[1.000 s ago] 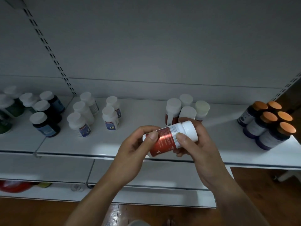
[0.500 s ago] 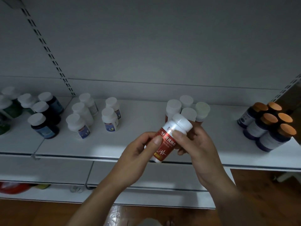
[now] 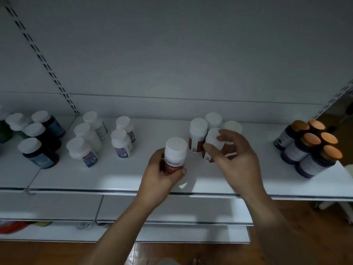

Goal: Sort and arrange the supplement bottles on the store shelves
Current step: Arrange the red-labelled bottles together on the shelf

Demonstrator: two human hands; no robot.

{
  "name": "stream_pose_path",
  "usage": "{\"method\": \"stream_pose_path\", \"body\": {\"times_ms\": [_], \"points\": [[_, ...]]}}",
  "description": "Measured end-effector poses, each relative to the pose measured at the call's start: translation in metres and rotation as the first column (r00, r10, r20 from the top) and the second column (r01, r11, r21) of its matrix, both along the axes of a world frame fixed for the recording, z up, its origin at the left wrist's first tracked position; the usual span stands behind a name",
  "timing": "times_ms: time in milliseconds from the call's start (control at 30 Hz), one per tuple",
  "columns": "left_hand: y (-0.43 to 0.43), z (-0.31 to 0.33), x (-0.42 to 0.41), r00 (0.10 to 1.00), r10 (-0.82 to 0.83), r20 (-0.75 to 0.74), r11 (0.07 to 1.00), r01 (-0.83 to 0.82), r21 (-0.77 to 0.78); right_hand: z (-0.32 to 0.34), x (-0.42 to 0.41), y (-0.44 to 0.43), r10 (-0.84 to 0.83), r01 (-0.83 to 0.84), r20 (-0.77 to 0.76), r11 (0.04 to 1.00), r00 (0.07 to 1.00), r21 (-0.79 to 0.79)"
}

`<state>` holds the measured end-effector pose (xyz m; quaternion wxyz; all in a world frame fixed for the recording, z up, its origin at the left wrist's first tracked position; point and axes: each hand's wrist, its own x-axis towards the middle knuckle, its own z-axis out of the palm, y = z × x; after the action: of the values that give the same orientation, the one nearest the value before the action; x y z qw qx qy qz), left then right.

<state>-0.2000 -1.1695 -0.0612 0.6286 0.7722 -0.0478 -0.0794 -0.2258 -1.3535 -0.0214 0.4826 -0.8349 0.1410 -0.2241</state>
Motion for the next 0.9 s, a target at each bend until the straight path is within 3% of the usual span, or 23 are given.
{"method": "stream_pose_path", "body": {"times_ms": [200, 367, 600, 767, 900], "points": [[-0.011, -0.017, 0.042, 0.998, 0.059, 0.018, 0.998, -0.059, 0.024, 0.006, 0.025, -0.018, -0.030, -0.034, -0.231, 0.963, 0.973, -0.269], [-0.017, -0.028, 0.079, 0.997, 0.076, 0.030, 0.996, -0.078, 0.052, 0.007, 0.031, -0.021, -0.046, -0.085, -0.323, 0.921, 0.945, -0.381], [-0.030, -0.032, 0.125, 0.999, 0.030, 0.035, 0.997, -0.032, 0.073, 0.003, 0.023, -0.020, 0.005, -0.092, -0.234, 0.927, 0.972, -0.363], [-0.035, -0.034, 0.135, 1.000, -0.009, 0.024, 0.998, 0.008, 0.060, -0.008, 0.014, -0.020, 0.006, -0.040, -0.083, 0.908, 0.997, -0.416], [-0.023, -0.033, 0.128, 0.997, -0.060, 0.039, 0.997, 0.058, 0.058, -0.013, 0.008, -0.019, 0.040, -0.067, -0.080, 0.926, 0.996, -0.373]]}}
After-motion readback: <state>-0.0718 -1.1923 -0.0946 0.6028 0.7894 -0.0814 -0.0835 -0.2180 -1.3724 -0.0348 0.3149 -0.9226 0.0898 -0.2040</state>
